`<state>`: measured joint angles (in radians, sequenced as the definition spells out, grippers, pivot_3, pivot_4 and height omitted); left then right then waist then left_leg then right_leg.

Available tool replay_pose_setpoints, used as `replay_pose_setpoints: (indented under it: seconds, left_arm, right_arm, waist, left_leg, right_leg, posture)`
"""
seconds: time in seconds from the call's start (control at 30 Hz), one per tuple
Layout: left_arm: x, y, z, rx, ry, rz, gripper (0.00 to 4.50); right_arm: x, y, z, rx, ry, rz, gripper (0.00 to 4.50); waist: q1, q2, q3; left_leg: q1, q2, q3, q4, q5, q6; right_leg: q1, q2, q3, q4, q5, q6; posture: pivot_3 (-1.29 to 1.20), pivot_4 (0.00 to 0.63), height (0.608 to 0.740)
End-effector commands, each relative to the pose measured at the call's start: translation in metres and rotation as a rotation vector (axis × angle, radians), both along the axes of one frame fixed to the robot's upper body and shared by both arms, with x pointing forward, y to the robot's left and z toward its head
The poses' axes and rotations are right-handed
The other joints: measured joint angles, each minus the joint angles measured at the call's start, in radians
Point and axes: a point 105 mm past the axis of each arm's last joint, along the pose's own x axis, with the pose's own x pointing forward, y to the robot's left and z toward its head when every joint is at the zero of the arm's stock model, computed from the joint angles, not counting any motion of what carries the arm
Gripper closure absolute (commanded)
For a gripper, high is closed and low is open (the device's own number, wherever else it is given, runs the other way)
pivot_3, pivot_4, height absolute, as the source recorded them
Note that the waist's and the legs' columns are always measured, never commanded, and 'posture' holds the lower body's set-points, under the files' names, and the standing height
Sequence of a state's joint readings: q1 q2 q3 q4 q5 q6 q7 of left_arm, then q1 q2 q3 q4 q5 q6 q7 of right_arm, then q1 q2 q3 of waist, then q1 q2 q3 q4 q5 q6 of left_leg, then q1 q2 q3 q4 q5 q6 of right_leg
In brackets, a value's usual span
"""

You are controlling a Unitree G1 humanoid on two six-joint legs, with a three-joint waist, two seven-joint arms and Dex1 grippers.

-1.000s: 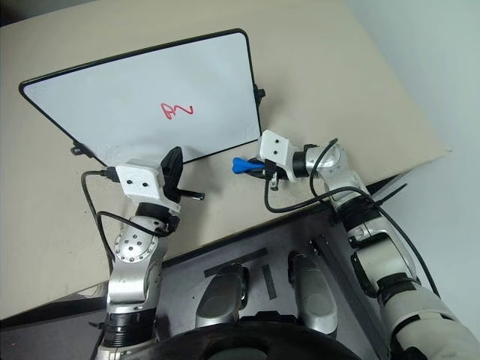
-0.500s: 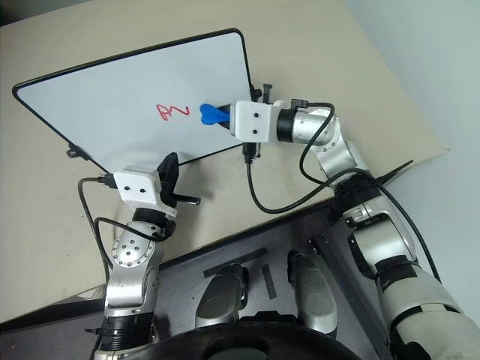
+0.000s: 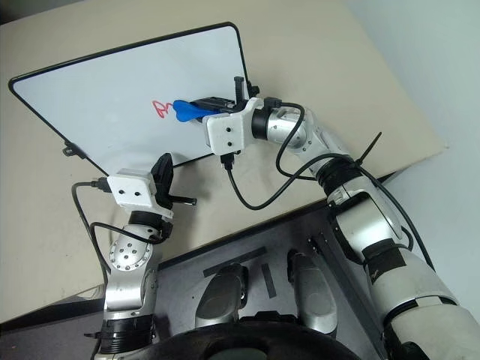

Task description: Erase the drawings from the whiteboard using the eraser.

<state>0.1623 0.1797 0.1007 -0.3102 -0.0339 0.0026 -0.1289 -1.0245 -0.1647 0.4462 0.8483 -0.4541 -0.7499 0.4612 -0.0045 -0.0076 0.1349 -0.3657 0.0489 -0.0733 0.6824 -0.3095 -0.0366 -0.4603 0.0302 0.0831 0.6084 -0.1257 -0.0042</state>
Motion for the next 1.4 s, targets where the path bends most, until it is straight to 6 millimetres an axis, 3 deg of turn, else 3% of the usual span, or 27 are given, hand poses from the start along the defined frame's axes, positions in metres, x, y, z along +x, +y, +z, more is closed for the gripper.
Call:
replay_pose_setpoints:
  seconds: [0.03,0.37,0.67,0.97,1.23,1.4]
  left_arm:
    - [-0.001,-0.001,0.009,0.015,-0.045,-0.003,4.50]
    - [0.002,-0.006,0.009,0.010,-0.042,-0.021,4.50]
    - [0.006,-0.010,0.010,0.005,-0.050,-0.033,4.50]
    - [0.004,-0.010,0.009,0.001,-0.049,-0.029,4.50]
    - [0.006,-0.012,0.008,-0.005,-0.047,-0.036,4.50]
    - [0.007,-0.013,0.008,-0.007,-0.046,-0.042,4.50]
  right_arm:
    - [0.001,-0.001,0.017,0.047,-0.050,-0.003,3.98]
    - [0.006,-0.018,0.014,0.046,-0.069,-0.048,3.98]
    - [-0.006,0.020,0.031,0.069,-0.094,0.022,3.98]
    - [-0.011,0.038,0.034,0.052,-0.106,0.047,3.98]
    - [-0.006,0.014,0.004,-0.013,-0.065,0.007,3.98]
    - [-0.002,-0.001,0.002,-0.002,-0.052,-0.033,3.98]
  waist:
    - [0.000,0.000,0.000]
    - [0.002,0.000,0.000]
    - [-0.007,0.000,0.000]
    - [-0.008,0.000,0.000]
    - [-0.005,0.000,0.000]
    - [-0.004,0.000,0.000]
  left_leg:
    - [0.000,0.000,0.000,0.000,0.000,0.000]
    - [-0.001,0.000,0.000,0.001,0.000,0.000]
    - [-0.001,0.000,0.000,0.000,0.000,0.000]
    - [-0.002,0.000,0.000,0.000,0.000,0.000]
    - [-0.002,0.000,0.000,0.000,0.000,0.000]
    - [-0.002,0.000,0.001,0.001,0.000,0.000]
  right_leg:
    - [0.000,0.000,0.000,0.000,0.000,0.000]
    - [0.000,0.000,0.000,-0.002,0.000,0.000]
    - [-0.002,0.000,0.000,-0.002,0.002,0.000]
    - [-0.002,0.000,-0.001,-0.002,0.002,0.000]
    - [-0.002,0.000,-0.001,-0.002,0.002,-0.001]
    - [-0.002,0.000,-0.001,-0.003,0.003,0.000]
  posture:
    - [0.00,0.150,0.740]
    - [0.00,0.150,0.740]
    - [0.00,0.150,0.740]
    - [0.00,0.150,0.740]
    - [0.00,0.150,0.740]
    - [0.00,0.150,0.740]
